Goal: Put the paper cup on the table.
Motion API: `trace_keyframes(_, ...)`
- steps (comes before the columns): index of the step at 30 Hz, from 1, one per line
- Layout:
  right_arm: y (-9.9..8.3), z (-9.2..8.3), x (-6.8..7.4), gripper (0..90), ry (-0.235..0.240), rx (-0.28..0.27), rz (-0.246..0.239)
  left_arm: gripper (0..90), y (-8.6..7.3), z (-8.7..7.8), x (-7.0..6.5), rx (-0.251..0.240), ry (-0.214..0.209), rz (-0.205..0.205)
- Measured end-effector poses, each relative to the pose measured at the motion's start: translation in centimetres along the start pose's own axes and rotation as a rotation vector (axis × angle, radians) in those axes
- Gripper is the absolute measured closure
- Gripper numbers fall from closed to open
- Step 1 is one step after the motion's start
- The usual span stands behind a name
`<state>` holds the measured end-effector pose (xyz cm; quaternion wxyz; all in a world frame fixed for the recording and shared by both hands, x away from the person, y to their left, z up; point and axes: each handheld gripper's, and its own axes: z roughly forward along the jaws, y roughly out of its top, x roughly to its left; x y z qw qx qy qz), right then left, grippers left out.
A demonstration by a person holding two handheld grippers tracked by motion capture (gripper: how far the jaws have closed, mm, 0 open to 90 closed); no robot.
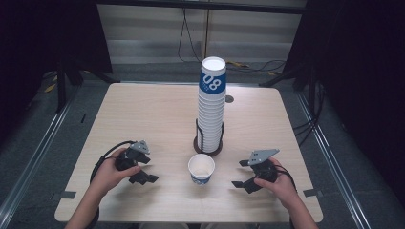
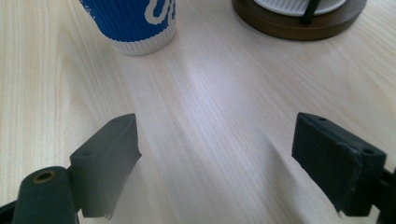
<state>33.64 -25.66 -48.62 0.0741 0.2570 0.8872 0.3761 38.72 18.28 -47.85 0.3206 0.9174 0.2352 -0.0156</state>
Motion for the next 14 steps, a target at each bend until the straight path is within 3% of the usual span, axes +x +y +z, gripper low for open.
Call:
trace_keyframes(8,-0.6,0.0,-0.4,14.4,-0.018,0.013,0.012,15.8,-1.5,-0.1,0.5,0.009,0.042,0.009)
trace_keyframes(14,-0.6,0.2,-0.5,14.4,-0.023,0.020,0.015,15.7,-2.0,0.1,0.5,0.002,0.029,0.008)
